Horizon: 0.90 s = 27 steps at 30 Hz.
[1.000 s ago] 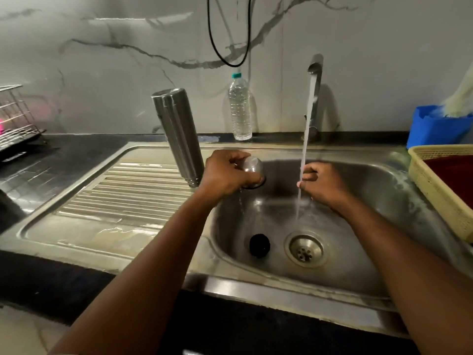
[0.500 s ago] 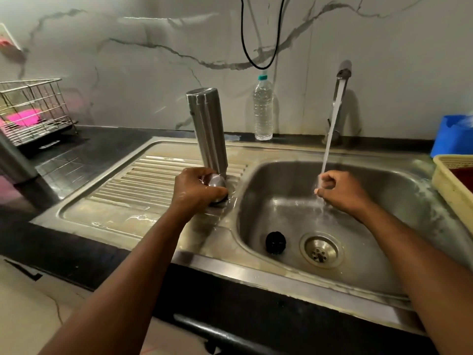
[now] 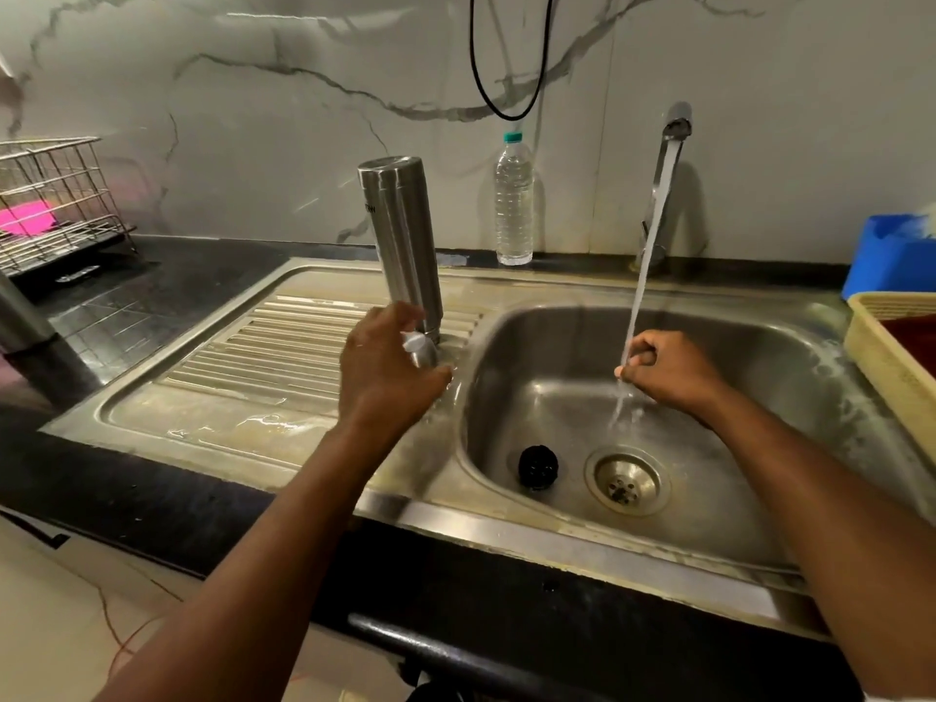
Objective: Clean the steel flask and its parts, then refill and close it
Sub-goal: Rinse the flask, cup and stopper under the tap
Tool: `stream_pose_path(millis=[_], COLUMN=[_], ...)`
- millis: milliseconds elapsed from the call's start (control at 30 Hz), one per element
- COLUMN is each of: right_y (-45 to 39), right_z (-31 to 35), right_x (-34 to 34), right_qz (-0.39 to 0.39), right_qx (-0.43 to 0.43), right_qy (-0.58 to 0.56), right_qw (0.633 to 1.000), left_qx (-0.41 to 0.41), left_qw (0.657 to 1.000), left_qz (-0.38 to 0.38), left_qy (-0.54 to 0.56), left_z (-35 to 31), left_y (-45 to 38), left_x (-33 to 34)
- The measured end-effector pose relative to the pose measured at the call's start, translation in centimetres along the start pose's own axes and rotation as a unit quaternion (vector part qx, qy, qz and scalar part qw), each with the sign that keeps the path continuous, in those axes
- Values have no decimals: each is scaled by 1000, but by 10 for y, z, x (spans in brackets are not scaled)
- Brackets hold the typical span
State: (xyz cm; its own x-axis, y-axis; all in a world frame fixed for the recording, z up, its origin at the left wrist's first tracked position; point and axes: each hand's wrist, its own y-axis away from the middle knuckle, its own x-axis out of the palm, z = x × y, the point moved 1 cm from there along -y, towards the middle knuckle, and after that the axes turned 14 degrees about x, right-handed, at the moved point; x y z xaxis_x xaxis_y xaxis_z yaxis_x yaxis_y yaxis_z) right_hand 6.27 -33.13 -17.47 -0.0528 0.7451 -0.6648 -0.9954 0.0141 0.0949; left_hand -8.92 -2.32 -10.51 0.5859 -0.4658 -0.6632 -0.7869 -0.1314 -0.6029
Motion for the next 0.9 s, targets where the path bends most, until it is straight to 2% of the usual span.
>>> stream_pose_path(millis=[100, 167, 233, 367, 433, 567, 733, 900], right_y=[-2, -4, -6, -9, -9, -13, -10, -11], right_z=[1, -1, -3, -4, -3, -6, -4, -6], right_x=[0, 2, 3, 6, 8, 9, 7, 3], right_qz=[4, 16, 29, 32, 30, 34, 41, 41], right_qx=[14, 38, 62, 77, 80, 91, 91, 100], right_qy=[3, -23, -50, -50, -52, -59, -58, -60], right_qw=[1000, 999, 996, 995, 995, 994, 993, 992], left_qx=[65, 109, 121, 92, 91, 86, 87, 63], left_qw=[990, 967, 942, 868, 831, 801, 805, 817], left_qz=[128, 227, 311, 479, 534, 575, 563, 561], left_qy=[4, -21, -40, -91, -127, -141, -166, -121], left_z=[-27, -42, -52, -62, -60, -56, -55, -43], left_y=[-13, -26, -38, -41, -34, -25, -26, -24], left_x=[25, 47, 74, 129, 146, 164, 167, 171])
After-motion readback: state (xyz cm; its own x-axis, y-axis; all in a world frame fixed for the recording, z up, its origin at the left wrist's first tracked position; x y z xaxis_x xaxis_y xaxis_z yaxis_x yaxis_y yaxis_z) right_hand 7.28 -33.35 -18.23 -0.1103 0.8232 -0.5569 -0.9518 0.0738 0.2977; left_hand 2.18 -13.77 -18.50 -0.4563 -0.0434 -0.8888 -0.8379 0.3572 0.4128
